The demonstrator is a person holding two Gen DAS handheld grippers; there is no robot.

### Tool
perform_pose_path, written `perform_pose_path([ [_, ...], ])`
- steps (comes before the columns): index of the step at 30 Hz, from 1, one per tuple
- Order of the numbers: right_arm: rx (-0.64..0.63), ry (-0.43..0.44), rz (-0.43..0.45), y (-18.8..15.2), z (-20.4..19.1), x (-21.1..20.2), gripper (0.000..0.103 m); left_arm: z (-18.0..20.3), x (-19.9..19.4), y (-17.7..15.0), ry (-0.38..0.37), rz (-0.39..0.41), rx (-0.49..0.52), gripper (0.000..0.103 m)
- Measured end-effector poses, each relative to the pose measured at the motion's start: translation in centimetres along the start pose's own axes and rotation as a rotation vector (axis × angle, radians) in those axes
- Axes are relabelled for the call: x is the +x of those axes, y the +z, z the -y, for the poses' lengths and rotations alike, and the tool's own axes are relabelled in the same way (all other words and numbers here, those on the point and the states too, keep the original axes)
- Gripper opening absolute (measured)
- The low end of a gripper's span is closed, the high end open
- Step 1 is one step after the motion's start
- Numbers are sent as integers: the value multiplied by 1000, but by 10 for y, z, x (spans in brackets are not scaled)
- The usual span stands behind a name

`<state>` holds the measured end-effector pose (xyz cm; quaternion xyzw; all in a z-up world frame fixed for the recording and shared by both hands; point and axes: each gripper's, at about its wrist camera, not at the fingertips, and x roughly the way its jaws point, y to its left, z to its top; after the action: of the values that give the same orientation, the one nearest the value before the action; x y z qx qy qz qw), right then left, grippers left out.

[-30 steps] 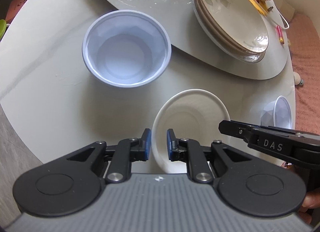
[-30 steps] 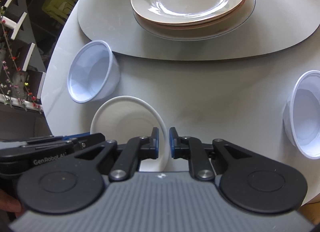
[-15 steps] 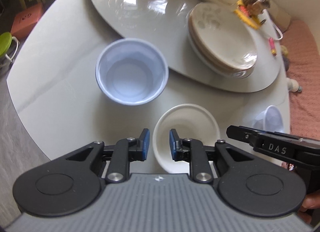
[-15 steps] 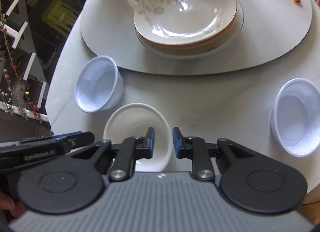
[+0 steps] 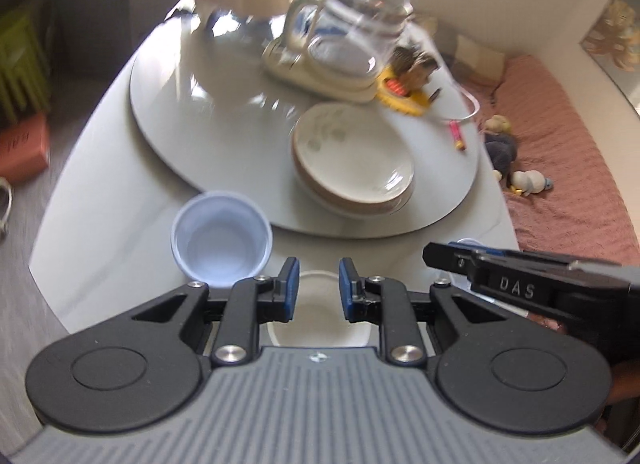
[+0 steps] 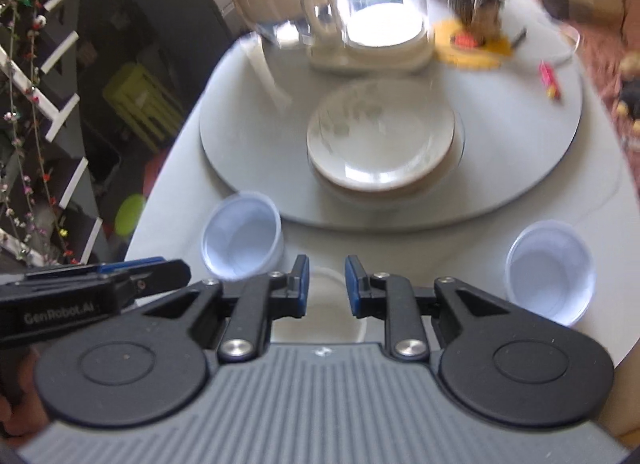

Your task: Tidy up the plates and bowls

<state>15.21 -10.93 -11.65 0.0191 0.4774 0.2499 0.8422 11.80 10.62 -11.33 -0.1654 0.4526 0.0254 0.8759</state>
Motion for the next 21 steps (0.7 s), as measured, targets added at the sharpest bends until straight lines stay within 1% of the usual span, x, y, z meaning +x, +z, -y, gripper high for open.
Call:
perform_pose_path([
  [3,41,12,17,0,-2,-15,24,3,-20,0,-9,31,22,25],
  [6,20,5,51,-2,-10,-32,24,5,-38,-3,-8,64,30,25],
  [9,10,-12,73,-5,-14,-45,24,2,-56,-8,-66,73,14,25],
  [12,-3,-49,100,-11,-18,-60,24,4,-70,-15,-72,87,27,25],
  [14,-11,-84,121,-15,-20,-67,24,5,-76,-19,-82,92,34,25],
  [17,0,-109,148,-20,-19,-76,24,6,-80,-22,-80,97,54,25],
  [21,39,-138,166,-28,-13,-85,24,6,-76,-24,-106,74,65,25],
])
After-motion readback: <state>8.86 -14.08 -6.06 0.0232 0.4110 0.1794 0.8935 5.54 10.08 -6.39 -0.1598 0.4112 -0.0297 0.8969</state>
